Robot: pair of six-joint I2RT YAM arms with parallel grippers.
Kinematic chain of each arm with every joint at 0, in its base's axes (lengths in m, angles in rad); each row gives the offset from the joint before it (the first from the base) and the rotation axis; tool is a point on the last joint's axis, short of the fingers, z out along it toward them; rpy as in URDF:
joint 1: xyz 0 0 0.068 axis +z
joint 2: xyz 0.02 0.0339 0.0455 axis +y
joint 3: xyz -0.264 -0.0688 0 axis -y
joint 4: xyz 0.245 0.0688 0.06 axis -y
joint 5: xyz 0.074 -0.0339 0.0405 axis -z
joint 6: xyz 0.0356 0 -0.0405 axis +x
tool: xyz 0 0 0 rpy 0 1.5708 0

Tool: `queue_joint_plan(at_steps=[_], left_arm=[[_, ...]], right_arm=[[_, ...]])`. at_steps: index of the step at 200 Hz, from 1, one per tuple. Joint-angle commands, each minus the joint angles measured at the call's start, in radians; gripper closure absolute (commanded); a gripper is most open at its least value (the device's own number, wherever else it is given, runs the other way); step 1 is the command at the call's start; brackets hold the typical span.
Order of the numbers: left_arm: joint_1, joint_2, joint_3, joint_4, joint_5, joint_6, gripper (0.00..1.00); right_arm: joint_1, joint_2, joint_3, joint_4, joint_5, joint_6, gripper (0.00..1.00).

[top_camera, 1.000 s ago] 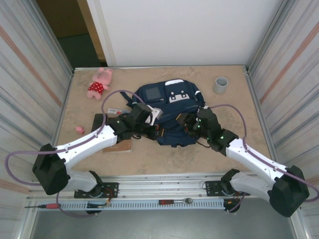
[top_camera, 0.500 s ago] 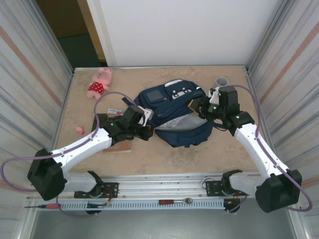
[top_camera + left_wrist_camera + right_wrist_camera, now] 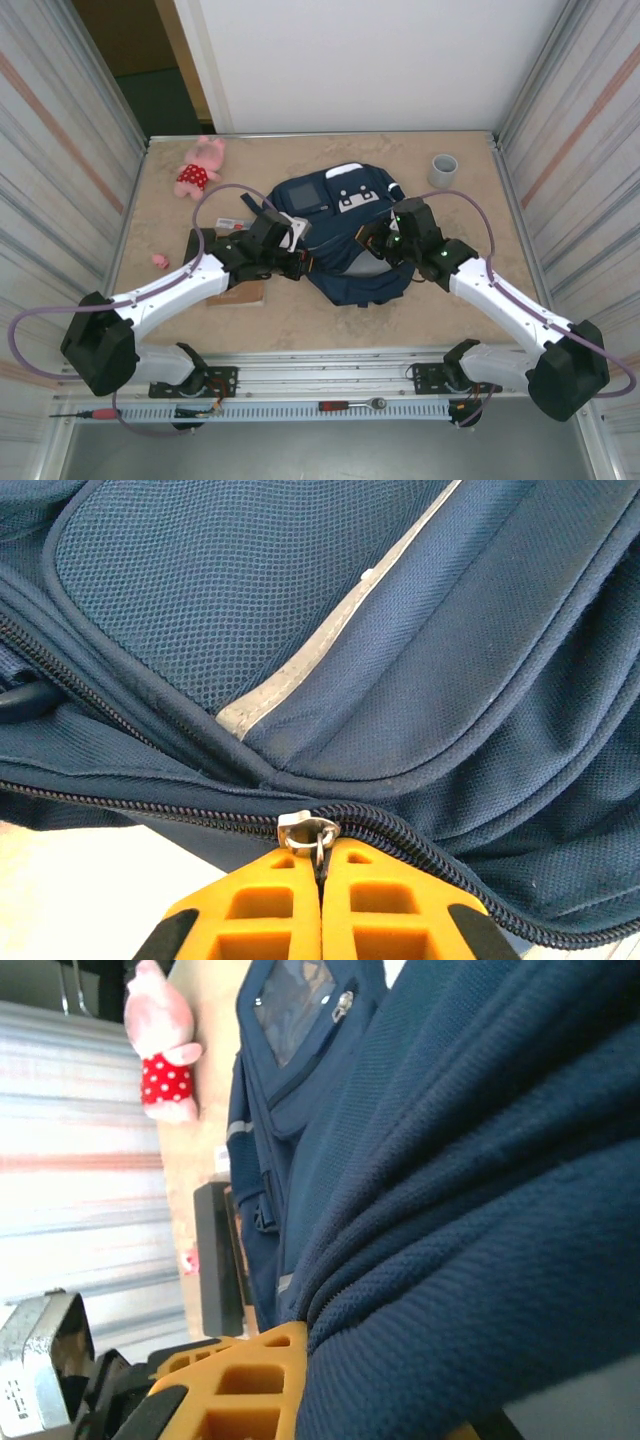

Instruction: Pack the student bag

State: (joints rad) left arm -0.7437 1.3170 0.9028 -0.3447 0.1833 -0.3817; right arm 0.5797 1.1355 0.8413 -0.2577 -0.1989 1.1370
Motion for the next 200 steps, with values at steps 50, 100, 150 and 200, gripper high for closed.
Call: queue_joint_plan(at_steps=[50,100,150,200], left_arm=[[0.212,0.008,-0.043,0.044,-0.04,0.103,1.0],[0.352,0.136,0.023,0.11,-0.121,0.182,1.0],[0.38,0.257,0.12,0.162,-0.121,0.218,0.89],[0.372,0.165,0.192,0.051,0.018,0.082,0.38]], right_arm=[[-0.226,0.019,0.247,-0.099,-0.467,-0.248,1.0],[-0.308,0.108,0.447,-0.128,-0.633,-0.242,1.0],[-0.289,0.128,0.504,-0.078,-0.561,-0.186,1.0],[-0.205,0.056,0.258,0.079,-0.192,-0.114,1.0]])
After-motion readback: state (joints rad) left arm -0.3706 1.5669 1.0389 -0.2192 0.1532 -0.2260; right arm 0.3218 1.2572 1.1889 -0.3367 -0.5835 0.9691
